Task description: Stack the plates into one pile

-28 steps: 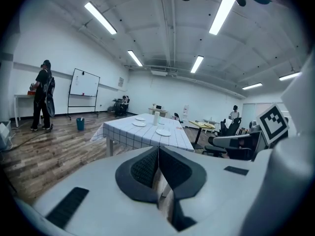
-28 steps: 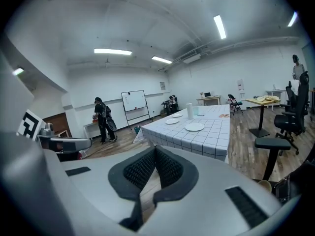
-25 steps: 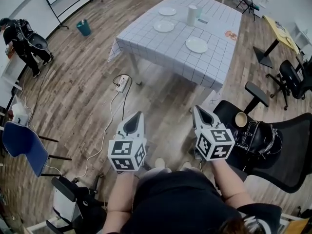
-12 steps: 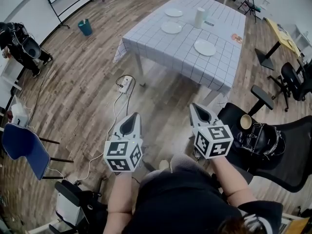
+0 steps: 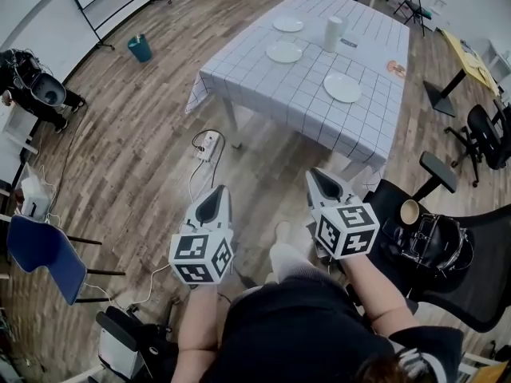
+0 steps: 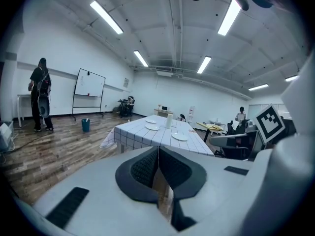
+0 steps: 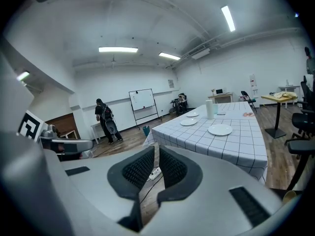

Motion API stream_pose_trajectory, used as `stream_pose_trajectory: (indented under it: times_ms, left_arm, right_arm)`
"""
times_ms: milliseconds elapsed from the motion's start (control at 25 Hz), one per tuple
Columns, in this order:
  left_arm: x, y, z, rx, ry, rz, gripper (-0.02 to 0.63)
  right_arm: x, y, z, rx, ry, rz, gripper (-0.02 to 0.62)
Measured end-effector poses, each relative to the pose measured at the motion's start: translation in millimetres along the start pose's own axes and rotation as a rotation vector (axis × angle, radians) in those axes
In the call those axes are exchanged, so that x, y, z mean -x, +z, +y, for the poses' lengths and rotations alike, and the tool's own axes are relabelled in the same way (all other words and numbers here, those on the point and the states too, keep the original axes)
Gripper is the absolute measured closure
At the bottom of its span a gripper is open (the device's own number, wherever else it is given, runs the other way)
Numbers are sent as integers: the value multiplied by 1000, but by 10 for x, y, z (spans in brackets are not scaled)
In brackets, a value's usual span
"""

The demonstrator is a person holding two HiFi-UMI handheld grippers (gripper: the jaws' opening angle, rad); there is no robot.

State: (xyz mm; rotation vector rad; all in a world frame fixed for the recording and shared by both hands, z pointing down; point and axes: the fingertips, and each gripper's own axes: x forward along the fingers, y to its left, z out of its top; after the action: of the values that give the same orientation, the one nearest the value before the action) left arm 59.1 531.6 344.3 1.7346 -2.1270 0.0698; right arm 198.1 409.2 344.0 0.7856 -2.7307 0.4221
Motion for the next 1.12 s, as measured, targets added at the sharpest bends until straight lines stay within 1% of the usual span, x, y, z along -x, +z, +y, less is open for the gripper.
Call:
stream_pose_trajectory:
  times_ms: [200, 360, 600, 760, 880, 960, 1120]
  left_arm:
    - [-581, 190, 81, -12, -14, 11, 577]
    - [-1055, 345, 74, -18, -26, 27, 577]
    - [-1746, 525, 106, -20, -40, 50, 577]
    - [-2148, 581, 31, -35, -60, 74, 577]
    - [-2397, 633, -47, -64, -77, 85, 577]
    - [-2539, 659, -81, -81, -90, 96, 577]
    - [-2788, 698, -154, -89, -126, 117, 577]
  right_arm:
    - [-460, 197, -276, 7, 6, -1, 544]
    - [-788, 367, -555, -8, 16, 4, 515]
    - [-1214, 538, -963, -28, 21, 17, 499]
    - [-1416, 575, -1222, -38, 17, 26, 492]
    - [-1541, 619, -1417, -54, 5, 23, 482]
    - [-1606, 650, -1517, -65, -7, 19, 478]
    - [-1673, 685, -1722, -80, -42, 25, 472]
